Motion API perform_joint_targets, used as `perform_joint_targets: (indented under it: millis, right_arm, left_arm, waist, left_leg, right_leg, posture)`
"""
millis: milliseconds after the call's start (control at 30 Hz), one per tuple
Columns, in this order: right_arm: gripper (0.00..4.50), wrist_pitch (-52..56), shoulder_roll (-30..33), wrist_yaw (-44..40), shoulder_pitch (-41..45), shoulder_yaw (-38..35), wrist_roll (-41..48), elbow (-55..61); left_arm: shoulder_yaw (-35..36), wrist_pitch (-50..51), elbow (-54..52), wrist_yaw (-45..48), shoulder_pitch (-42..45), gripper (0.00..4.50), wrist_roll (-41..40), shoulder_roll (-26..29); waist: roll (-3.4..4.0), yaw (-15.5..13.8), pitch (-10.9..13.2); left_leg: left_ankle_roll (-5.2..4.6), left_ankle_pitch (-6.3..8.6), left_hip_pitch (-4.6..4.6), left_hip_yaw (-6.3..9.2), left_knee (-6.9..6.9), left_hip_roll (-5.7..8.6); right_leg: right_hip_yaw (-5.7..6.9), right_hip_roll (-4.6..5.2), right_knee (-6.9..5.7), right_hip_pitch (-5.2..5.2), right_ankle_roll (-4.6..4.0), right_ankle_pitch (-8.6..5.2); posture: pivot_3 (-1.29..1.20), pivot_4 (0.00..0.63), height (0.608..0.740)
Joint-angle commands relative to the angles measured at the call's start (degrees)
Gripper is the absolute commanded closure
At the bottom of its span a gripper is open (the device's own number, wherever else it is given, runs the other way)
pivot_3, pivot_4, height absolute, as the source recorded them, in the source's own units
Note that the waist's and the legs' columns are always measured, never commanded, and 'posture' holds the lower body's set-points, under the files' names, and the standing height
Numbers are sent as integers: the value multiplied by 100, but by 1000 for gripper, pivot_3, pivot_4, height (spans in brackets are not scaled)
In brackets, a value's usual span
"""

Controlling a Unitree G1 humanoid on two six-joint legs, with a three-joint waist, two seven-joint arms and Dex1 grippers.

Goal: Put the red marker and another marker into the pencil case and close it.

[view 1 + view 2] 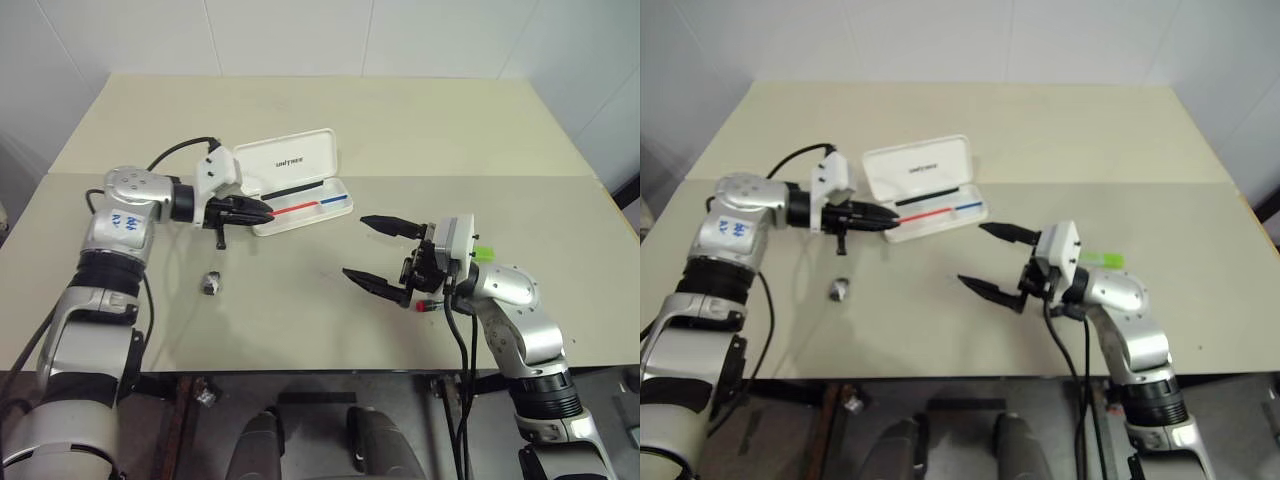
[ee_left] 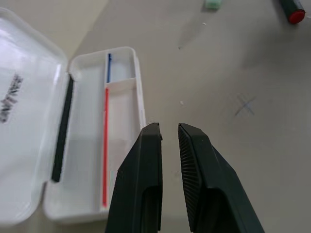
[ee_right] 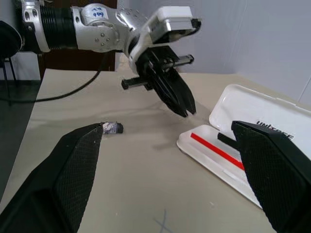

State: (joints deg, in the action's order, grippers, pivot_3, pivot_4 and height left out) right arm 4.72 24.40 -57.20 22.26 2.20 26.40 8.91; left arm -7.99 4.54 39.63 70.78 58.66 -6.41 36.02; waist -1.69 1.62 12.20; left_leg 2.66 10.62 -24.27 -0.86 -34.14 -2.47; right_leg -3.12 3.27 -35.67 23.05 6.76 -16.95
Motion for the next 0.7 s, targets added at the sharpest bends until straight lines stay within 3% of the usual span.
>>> perform_joint_targets:
  millis: [33,100,233,700]
  right_arm:
    - [0,-115,-52,103,57,-29,7,259]
    - [0,-116,-66,145,16,-29,-1,294]
    - [0,-113,-65,219,-50,-63,-8,344]
    - [0,-86,41,352,-197,-152,-16,527]
  left_arm:
    - [-45,-78,285,-143,370,3678,234,-91]
    - [-92,-143,415,-266,420,3263,389,-161]
    - [-138,-506,615,-468,493,1982,619,-231]
    - [-473,-161,839,-511,340,1982,1149,-413]
  waist:
    - [0,-1,0]
    - [0,0,0]
    - [0,-2,0]
    - [-1,-2,0]
  left_leg:
    - [0,1,0,-1,0,0]
    - [1,1,1,-1,0,0]
    - [1,1,0,-2,-1,0]
    - [1,1,0,-9,-3,0]
  right_leg:
    - [-1,0,-4,1,2,-2]
    - [-4,-1,-12,5,7,-5]
    - [-7,-3,-21,12,7,-7]
    - [-13,-4,-26,17,7,-7]
  posture:
    - [0,150,740]
    - [0,150,740]
    - [0,150,740]
    - [0,150,740]
